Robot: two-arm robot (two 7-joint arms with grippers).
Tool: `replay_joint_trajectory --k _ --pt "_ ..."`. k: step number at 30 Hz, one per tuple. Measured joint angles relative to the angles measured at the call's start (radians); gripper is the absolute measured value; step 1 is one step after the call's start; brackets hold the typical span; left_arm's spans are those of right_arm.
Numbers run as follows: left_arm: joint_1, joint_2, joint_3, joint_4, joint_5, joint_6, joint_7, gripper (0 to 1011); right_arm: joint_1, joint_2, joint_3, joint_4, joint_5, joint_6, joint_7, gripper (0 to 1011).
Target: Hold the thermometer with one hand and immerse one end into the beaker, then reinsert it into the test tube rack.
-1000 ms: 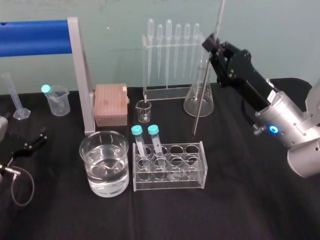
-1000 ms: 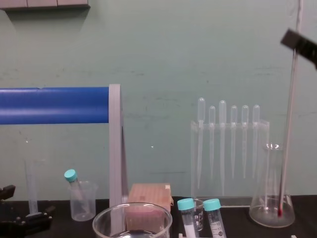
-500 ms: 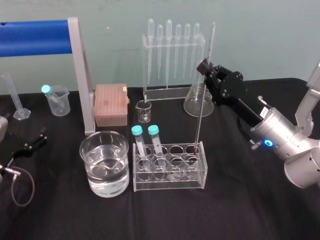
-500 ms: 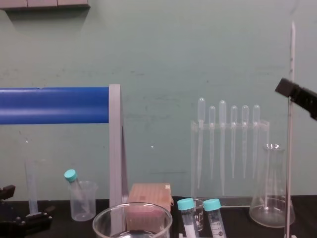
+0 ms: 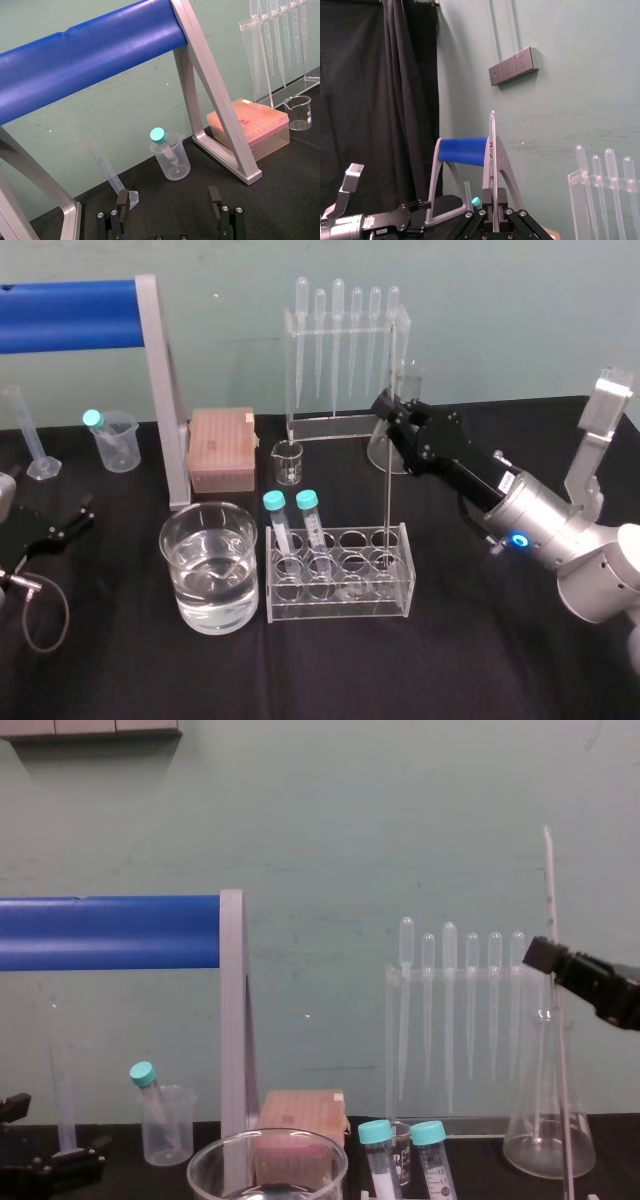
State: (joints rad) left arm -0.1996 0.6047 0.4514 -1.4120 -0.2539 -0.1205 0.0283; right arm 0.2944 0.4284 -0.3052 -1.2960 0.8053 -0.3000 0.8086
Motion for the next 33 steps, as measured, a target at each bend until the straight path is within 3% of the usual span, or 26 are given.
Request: replay_joint_trajectory --k 14,33 --pt "0.0 0.0 0.0 0.0 0.0 0.0 0.0 1008 0.016 -0.015 -0.013 0.042 -0.012 0.005 0.005 57" --pt "0.0 0.0 0.0 0.0 0.0 0.0 0.0 1008 0.019 -0.016 -0.015 0.045 -0.013 0.009 0.003 57"
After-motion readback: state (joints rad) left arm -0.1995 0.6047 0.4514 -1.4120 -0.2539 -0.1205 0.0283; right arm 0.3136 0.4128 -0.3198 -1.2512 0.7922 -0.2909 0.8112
